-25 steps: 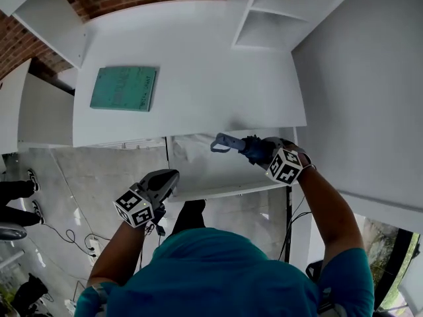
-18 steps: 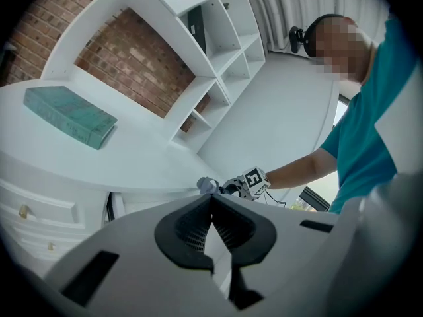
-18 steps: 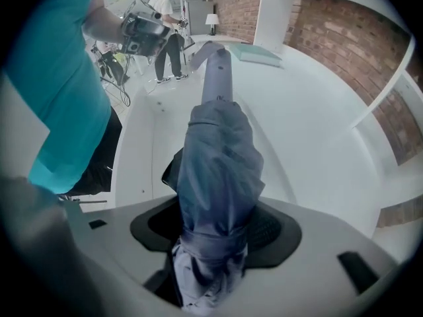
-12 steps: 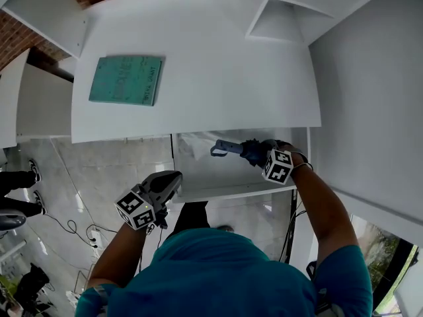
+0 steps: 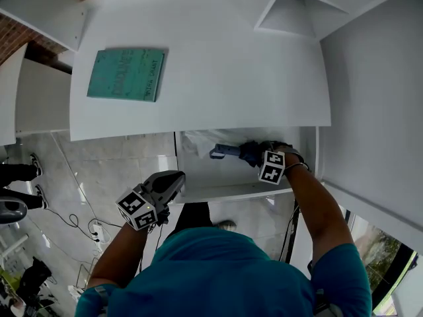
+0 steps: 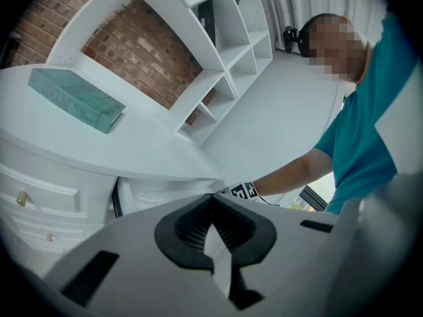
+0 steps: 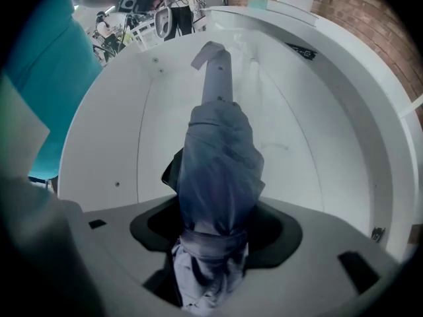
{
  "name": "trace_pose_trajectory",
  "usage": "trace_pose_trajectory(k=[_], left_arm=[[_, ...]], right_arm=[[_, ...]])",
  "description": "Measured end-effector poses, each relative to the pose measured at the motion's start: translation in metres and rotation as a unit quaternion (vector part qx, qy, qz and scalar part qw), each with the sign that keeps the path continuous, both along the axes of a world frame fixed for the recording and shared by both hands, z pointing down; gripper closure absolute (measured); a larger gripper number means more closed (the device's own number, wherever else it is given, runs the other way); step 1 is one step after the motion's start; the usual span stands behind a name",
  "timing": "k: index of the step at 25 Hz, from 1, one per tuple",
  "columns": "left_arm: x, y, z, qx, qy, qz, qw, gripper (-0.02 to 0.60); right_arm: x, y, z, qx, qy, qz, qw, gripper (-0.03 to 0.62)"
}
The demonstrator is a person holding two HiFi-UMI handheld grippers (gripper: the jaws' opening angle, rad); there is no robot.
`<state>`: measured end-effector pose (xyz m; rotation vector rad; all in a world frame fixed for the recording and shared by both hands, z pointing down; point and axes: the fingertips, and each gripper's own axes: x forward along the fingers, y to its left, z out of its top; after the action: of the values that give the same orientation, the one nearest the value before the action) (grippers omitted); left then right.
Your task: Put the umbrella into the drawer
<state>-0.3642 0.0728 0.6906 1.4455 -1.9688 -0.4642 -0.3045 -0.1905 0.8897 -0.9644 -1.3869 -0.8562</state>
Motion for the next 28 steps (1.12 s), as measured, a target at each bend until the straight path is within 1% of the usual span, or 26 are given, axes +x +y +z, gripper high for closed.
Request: trace_pose_trajectory(k=[7,11,14,17,24,28], left_arm=[[0.004,-0.002,0.011,0.000,0.012,0.003,0.9999,0.566],[0.005,-0.010,0.010,0.005,0.013,0.014,0.9998,0.566],[0.005,-0.012,0.006,0.008,0.007,0.023,0.9997,0.566],[0.006,-0.010,0.004,0.008,0.008,0.022,0.9997,0.566],[0.008,-0.011,-0.004,0.014,0.003,0.029,0.9995,0.566],[0.011,-0.014,-0.014,0.018,-0.006,0.034,0.9992,0.566]], right_arm=[[0.002,0.002,0.019,0.027,0.004,-0.012,1.000,0.318],[0.004,0.002,0.021,0.038,0.008,-0.010,0.999,0.318],[0.004,0.003,0.020,0.040,0.011,-0.007,0.999,0.318],[0.004,0.002,0.019,0.037,0.010,-0.003,0.999,0.318],[0.003,0.004,0.013,0.050,-0.020,-0.008,0.999,0.307],[0.002,0.005,-0.002,0.043,-0.040,-0.005,0.998,0.303]])
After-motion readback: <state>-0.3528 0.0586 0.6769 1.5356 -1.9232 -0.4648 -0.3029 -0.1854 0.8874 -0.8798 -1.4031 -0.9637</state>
